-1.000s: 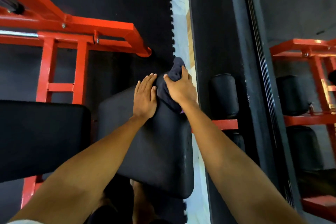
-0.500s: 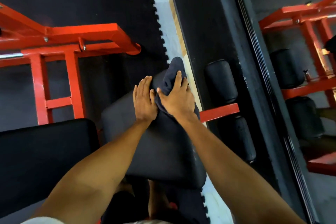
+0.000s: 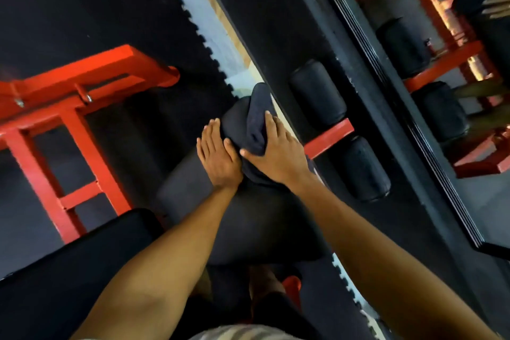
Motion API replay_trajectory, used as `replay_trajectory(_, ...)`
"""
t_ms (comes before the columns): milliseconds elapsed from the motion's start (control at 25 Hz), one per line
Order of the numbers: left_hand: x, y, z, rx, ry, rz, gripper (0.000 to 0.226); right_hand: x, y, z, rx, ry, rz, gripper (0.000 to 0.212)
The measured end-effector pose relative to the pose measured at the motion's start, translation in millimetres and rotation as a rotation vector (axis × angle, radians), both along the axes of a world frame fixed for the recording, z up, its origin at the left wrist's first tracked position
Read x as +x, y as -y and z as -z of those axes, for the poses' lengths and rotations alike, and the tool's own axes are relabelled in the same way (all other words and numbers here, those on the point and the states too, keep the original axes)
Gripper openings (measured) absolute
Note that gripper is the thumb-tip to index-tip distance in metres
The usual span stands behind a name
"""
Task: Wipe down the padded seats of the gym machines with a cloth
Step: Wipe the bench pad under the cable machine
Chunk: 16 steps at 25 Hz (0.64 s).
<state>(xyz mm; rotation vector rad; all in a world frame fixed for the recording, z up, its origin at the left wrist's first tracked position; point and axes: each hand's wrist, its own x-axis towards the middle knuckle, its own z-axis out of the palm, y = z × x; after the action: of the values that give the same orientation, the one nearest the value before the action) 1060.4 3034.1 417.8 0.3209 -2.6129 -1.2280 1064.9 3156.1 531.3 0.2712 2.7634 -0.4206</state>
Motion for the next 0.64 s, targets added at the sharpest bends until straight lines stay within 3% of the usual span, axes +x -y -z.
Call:
replay_trajectory(120, 7, -1, -1, 0.024, 0.061, 0.0, 0.053, 67, -9, 1, 0.094, -0.046, -0.018, 0.104)
replay_trajectory(240, 3, -3, -5, 0.069, 0.078, 0.009, 0.053, 68, -7, -3, 0.091, 0.029, 0.059, 0.099)
replay_trajectory(520, 3, -1, -1, 0.003, 0.044, 0.002, 0.053, -27, -35, 1, -0.446, 0.368, 0.443, 0.093)
replay_trajectory(640, 5, -2, -2, 0.011, 0.046, 0.018, 0.053, -4, -27, -3, -0.306, 0.318, 0.372, 0.098)
